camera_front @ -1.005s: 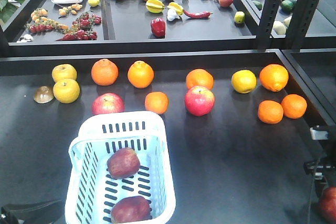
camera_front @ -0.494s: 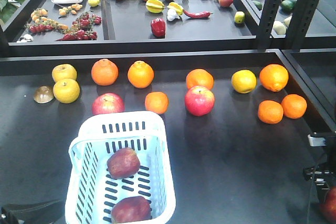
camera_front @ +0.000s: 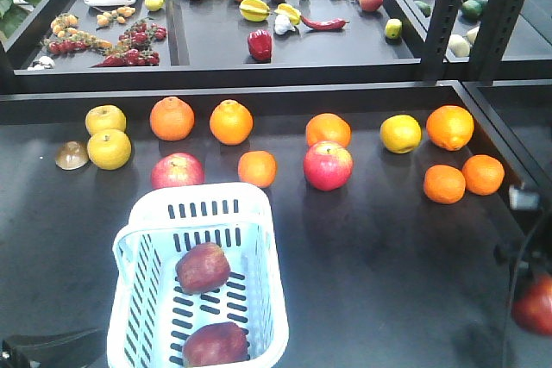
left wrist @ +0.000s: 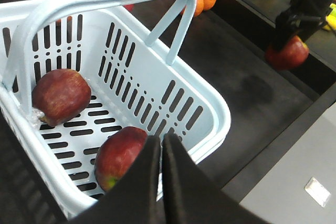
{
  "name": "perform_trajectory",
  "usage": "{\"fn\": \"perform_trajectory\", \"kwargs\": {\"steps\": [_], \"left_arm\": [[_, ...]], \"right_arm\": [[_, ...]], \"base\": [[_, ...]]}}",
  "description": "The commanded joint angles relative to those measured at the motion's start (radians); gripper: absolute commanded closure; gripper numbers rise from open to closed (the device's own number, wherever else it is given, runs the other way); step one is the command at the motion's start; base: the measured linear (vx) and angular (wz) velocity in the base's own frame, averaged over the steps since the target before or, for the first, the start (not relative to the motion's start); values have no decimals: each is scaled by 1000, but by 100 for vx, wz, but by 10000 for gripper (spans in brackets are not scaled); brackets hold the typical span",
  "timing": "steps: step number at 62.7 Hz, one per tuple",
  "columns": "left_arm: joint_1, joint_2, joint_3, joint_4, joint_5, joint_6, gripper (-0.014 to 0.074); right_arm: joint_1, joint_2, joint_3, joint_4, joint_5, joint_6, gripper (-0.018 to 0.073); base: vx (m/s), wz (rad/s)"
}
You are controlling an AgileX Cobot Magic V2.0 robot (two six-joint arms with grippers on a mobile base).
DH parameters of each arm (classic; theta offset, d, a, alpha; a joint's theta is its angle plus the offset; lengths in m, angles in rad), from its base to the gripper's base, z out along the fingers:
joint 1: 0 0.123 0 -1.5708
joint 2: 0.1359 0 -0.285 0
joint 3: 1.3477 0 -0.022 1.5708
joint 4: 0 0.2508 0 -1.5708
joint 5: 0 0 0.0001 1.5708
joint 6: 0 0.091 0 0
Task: Pick three apples into basket with both arms
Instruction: 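Close the right gripper on the third red apple and lift it, then carry the apple over the basket and lower it inside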
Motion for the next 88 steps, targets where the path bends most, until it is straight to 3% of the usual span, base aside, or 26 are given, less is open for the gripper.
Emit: {"fn": "perform_trajectory", "kwargs": {"steps": [1, 15, 30, 37, 43, 50, 67, 75, 88], "left_arm": [[-5, 5, -27, -6, 0, 0, 602], [-5, 5, -27, -6, 0, 0, 602], [-5, 5, -27, -6, -1, 0, 602], [-5, 5, -27, -6, -1, 0, 602], [-5, 5, -27, -6, 0, 0, 602], [-5, 5, -27, -6, 2, 0, 602], [-5, 5, -27, -6, 1, 0, 602], [-5, 5, -27, -6, 0, 0, 602], [-5, 5, -27, -6, -2, 0, 602]], "right_arm": [[-5, -123, -23, 81, 25, -76, 569], [-3, -314, -23, 356, 56, -268, 566], [-3, -456, -23, 661, 202, -486, 564], [17, -493, -23, 743, 248, -514, 564], [100, -511, -23, 747, 272, -519, 564], [265, -513, -23, 746, 248, -514, 564], [652, -457, -22, 731, -32, -438, 564], [764, -372, -22, 727, -137, -439, 560], [855, -264, -22, 742, -352, -449, 480]], "base": [[0, 0], [0, 0], [0, 0], [0, 0], [0, 0], [0, 0], [0, 0], [0, 0], [0, 0]]}}
